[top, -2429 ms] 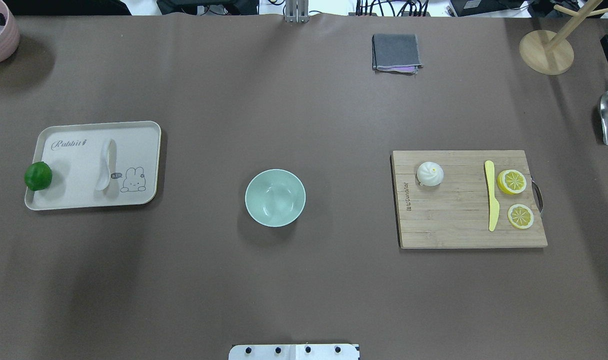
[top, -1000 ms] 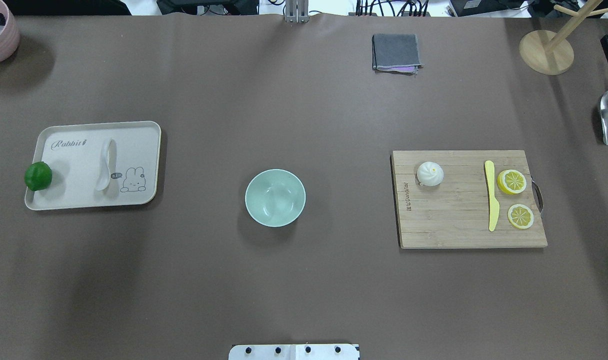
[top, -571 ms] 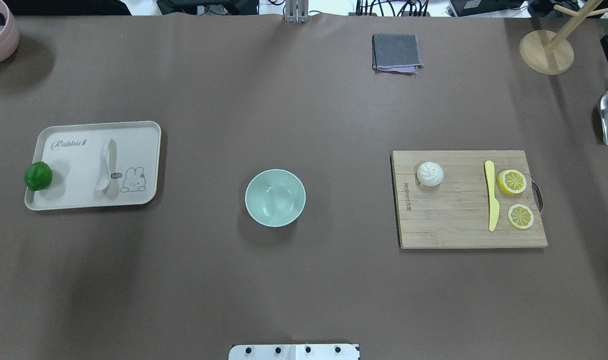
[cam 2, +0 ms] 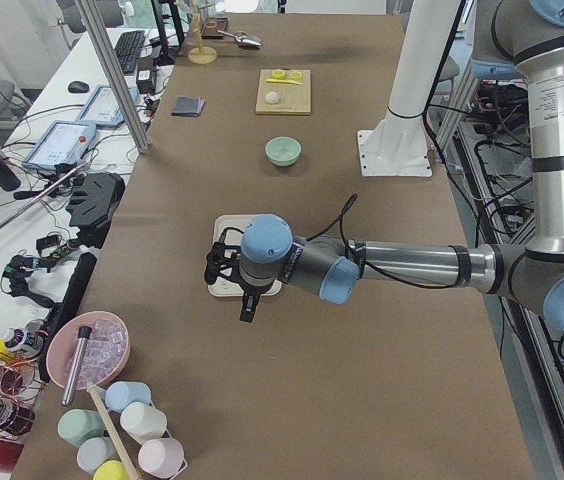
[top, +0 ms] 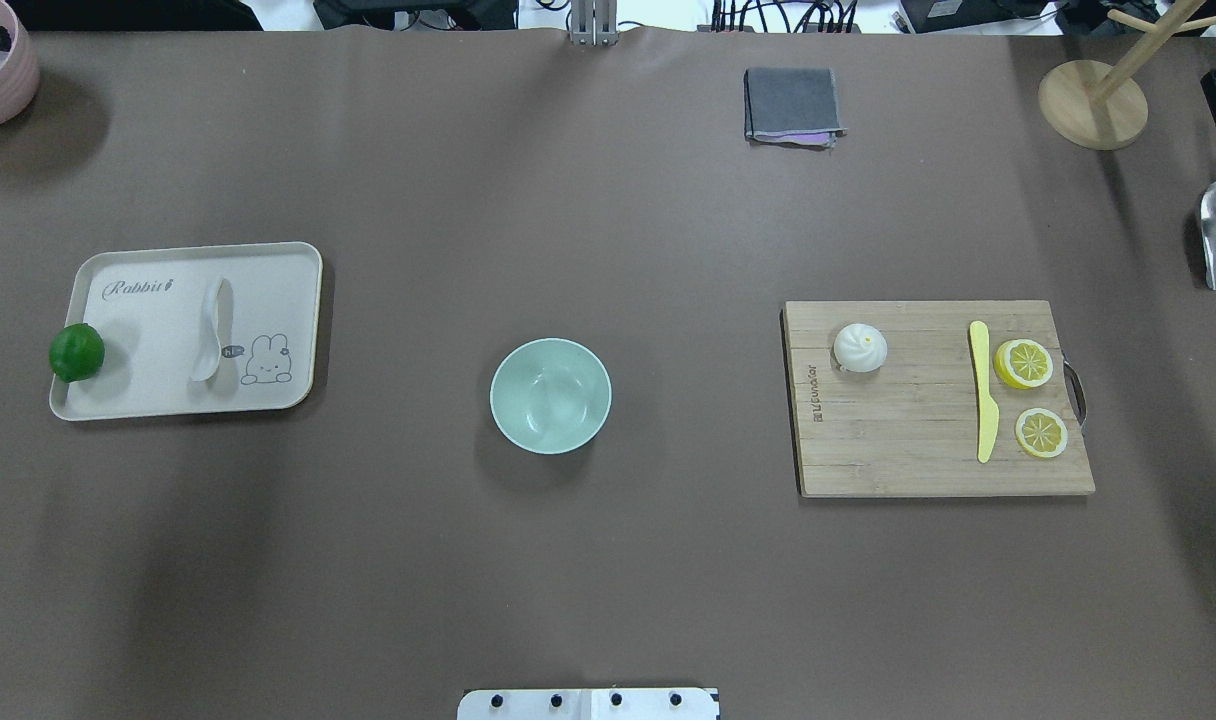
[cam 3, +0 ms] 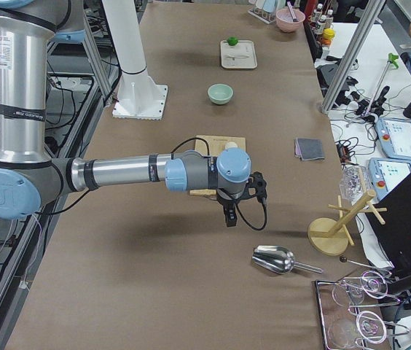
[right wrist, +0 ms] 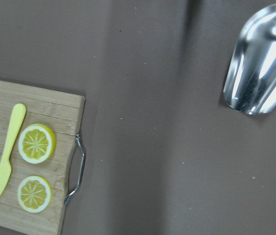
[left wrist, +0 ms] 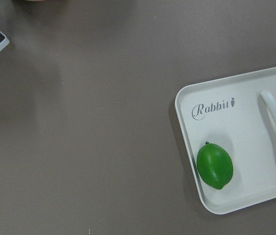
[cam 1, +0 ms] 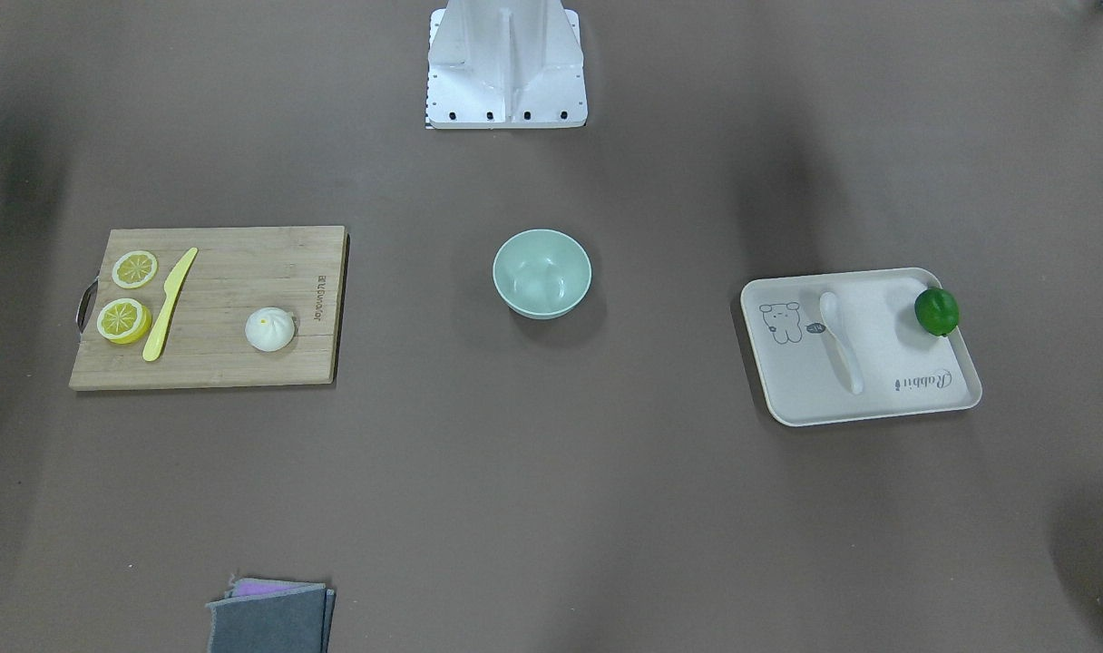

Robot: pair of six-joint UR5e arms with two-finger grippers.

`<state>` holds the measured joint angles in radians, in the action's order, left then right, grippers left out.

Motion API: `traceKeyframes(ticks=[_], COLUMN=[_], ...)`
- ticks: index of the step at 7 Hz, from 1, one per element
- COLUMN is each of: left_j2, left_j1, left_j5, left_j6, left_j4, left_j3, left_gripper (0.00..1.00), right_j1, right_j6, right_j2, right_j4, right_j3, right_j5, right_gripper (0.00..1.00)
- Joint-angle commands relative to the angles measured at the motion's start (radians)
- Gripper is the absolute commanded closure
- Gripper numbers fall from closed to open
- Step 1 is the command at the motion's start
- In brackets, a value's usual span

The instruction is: Put spoon and bun in bowl

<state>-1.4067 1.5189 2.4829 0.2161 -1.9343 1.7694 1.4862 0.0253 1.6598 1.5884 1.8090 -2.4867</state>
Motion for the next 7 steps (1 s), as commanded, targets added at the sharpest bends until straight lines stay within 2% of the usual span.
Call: traceKeyframes(ticks=[1,2,3,5,7], left_j2=[-0.049,-0.122,-0.162,-0.277,-0.406], left_j1=[-0.093,-0.185,-0.294,-0.501,-0.601], left_j5=[-0.013,-0.069,-0.175,-0.299,-0.332], left_j6=[0.193,0.376,0.419,0.663,0.729], left_j4=[-0.020,-0.020,-0.020,-0.019,-0.020], left_j3=[0.005,0.004,0.004,-0.034,-0.149], left_gripper=[0.03,0.02,0.02,0.03,0.12], right_j1=[-0.145,-0.231,-0.323,-0.447,-0.480], right_j6=[-0.265,-0.465,-0.617,-0.770,-0.800], right_j2=[-0.038,-0.075,-0.101,-0.187,-0.233], right_j4=[-0.034,-0.121,-0.212,-0.228,-0.228], right_j3=[0.111,0.124,0.124,0.110,0.075], right_j5=[0.047,0.069,0.133,0.210,0.215], right_gripper=[0.02,0.03,0.06,0.06,0.06])
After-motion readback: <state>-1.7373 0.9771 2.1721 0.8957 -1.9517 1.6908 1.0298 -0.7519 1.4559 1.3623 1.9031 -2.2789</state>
